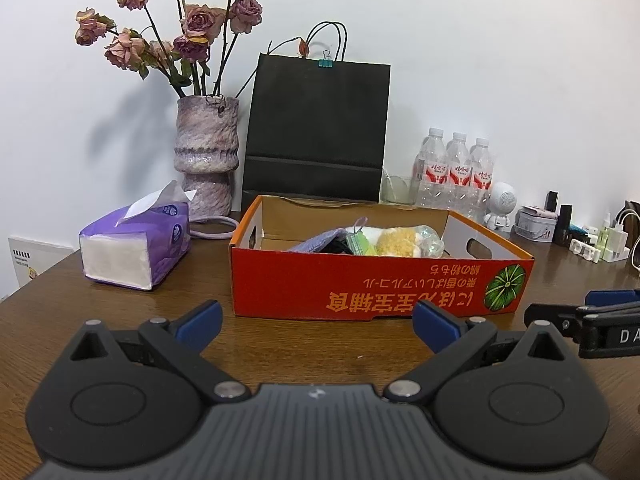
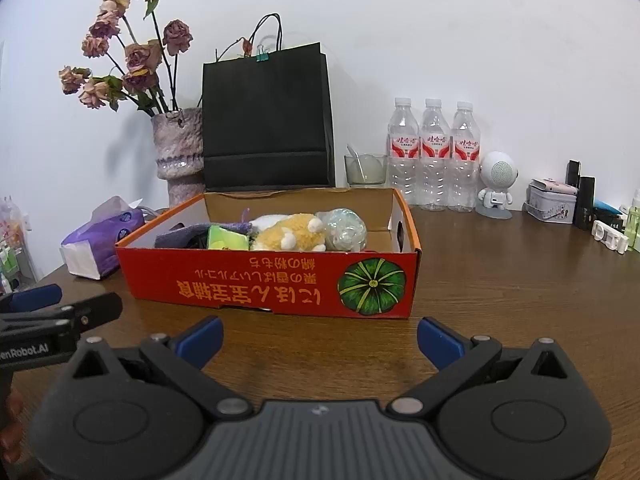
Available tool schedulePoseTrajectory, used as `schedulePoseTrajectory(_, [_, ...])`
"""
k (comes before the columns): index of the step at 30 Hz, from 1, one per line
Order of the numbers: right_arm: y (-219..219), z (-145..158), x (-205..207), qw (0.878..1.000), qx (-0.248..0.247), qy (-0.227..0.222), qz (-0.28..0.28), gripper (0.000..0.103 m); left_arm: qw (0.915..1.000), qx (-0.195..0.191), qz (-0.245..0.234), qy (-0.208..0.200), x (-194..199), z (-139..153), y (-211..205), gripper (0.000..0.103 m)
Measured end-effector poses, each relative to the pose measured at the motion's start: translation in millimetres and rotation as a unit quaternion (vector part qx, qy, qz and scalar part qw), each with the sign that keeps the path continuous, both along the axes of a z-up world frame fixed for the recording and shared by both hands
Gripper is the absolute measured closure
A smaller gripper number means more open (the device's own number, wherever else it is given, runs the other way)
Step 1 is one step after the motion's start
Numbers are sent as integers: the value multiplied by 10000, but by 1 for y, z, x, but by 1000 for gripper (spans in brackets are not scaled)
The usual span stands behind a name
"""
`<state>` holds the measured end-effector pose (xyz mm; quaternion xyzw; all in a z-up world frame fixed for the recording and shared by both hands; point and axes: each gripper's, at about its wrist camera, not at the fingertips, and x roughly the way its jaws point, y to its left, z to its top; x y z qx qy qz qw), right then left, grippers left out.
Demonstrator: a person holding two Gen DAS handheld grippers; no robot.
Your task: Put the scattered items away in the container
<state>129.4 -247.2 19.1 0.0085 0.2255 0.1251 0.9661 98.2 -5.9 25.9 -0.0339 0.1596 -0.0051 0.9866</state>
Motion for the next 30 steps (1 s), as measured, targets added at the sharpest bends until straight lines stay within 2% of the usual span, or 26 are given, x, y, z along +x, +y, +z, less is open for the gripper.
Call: schedulePoseTrajectory(30, [3,-4,4,9999,-88,115,27,0,10000,40,32,4,0,-1,-1,0])
